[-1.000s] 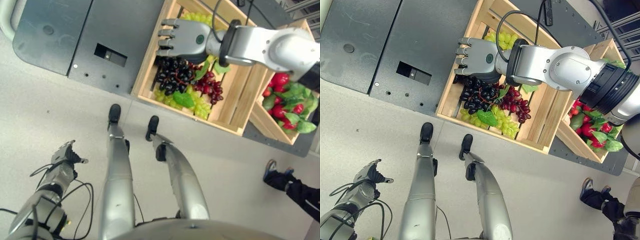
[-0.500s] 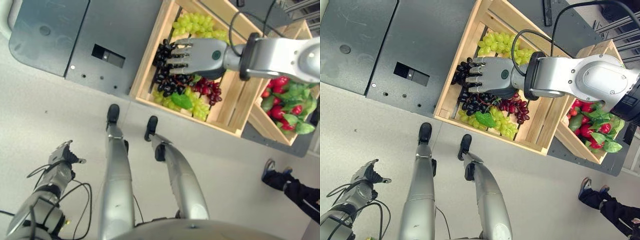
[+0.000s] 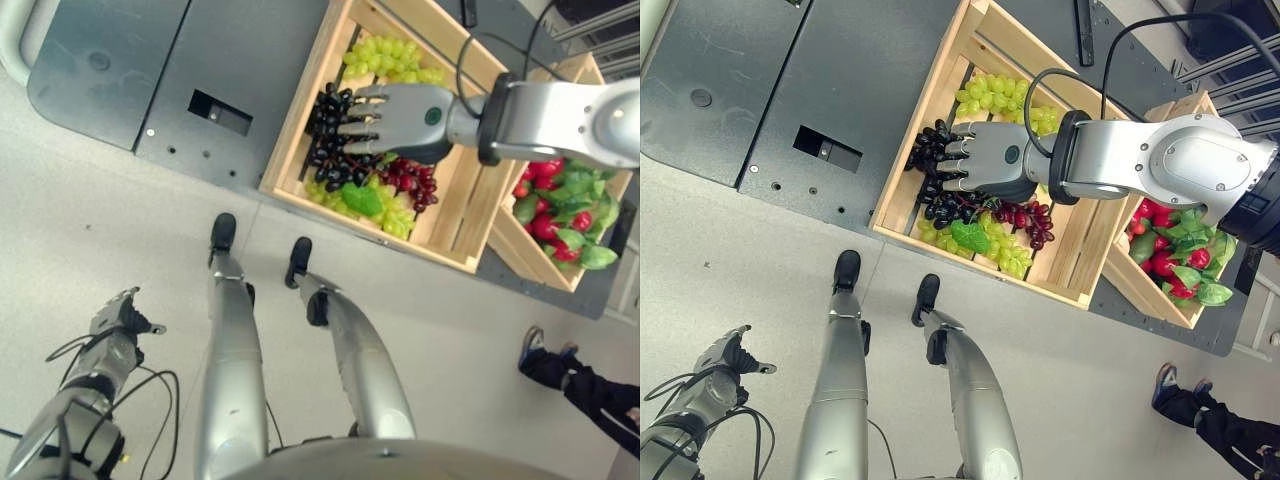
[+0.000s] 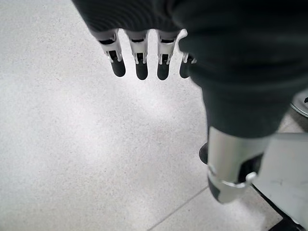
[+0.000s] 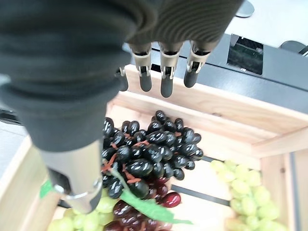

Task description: Pick up the fruits from the basket on one side to the basket on the other side

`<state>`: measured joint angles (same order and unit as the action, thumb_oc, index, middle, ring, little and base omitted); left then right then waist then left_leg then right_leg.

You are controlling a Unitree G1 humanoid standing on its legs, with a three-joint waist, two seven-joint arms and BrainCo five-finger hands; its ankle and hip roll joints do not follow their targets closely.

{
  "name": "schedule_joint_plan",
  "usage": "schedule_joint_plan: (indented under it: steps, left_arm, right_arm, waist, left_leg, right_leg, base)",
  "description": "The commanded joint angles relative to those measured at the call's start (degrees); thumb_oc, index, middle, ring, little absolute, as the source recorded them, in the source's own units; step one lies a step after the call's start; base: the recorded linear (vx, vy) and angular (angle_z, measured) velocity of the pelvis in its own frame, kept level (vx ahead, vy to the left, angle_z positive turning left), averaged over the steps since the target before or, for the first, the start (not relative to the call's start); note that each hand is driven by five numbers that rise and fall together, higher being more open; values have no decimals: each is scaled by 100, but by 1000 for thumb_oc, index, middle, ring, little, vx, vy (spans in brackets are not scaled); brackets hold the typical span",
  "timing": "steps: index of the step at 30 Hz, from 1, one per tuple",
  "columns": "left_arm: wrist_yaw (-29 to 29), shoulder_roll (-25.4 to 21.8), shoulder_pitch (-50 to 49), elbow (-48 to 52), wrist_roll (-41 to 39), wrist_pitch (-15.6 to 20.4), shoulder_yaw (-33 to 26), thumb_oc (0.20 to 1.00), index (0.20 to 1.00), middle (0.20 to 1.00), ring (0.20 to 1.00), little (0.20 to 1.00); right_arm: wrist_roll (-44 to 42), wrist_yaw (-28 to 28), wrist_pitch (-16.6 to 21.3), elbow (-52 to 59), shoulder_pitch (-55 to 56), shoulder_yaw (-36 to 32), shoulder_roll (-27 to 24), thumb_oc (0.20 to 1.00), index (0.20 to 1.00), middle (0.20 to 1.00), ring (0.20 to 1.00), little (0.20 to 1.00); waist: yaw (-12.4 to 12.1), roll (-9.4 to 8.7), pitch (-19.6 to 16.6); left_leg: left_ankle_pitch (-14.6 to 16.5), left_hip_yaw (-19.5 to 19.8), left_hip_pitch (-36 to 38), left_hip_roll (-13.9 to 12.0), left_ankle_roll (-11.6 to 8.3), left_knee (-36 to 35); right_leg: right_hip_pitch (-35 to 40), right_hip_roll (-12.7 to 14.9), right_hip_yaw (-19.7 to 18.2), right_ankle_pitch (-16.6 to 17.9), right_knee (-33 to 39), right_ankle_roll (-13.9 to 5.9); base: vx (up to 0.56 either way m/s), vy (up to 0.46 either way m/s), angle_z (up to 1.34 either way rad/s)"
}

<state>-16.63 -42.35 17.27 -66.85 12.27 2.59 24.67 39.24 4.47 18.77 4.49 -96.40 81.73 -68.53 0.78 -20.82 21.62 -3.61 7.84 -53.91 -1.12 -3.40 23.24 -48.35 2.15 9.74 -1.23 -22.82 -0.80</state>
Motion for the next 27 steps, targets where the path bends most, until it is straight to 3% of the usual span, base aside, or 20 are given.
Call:
schedule_joint_plan:
  steps: [1, 15, 27]
  left_arm:
    - [12, -273, -86, -18, 197, -22, -517, 1000, 1000, 1000, 1000, 1000]
    - [-42, -225, 50, 167, 188, -11, -155, 1000, 1000, 1000, 1000, 1000]
    - [-139, -163, 29, 459, 175, 1, -70, 1000, 1000, 1000, 1000, 1000]
  right_arm:
    - [-132, -2, -5, 43, -97, -151, -439, 1000, 1000, 1000, 1000, 1000]
    - [275, -29, -193, -1170, 155, -151, 733, 1000, 1000, 1000, 1000, 1000]
    - [566, -230, -388, -1593, 297, -151, 948, 1000, 1000, 1000, 1000, 1000]
  waist:
    - [-512, -757, 817]
    - [-583, -270, 817]
    - [-583, 54, 817]
  left_leg:
    - [386, -133, 330, 286, 138, 164]
    - [331, -90, -185, 345, 162, 274]
    - [237, -30, -598, 388, 162, 276]
  right_leg:
    - [140, 104, -105, 713, 340, -463]
    - [-338, 130, -66, 728, 240, -455]
    - [-732, 160, -5, 732, 156, -450]
  base:
    - [0, 0, 0]
    - [0, 0, 0]
    - [2, -4, 1]
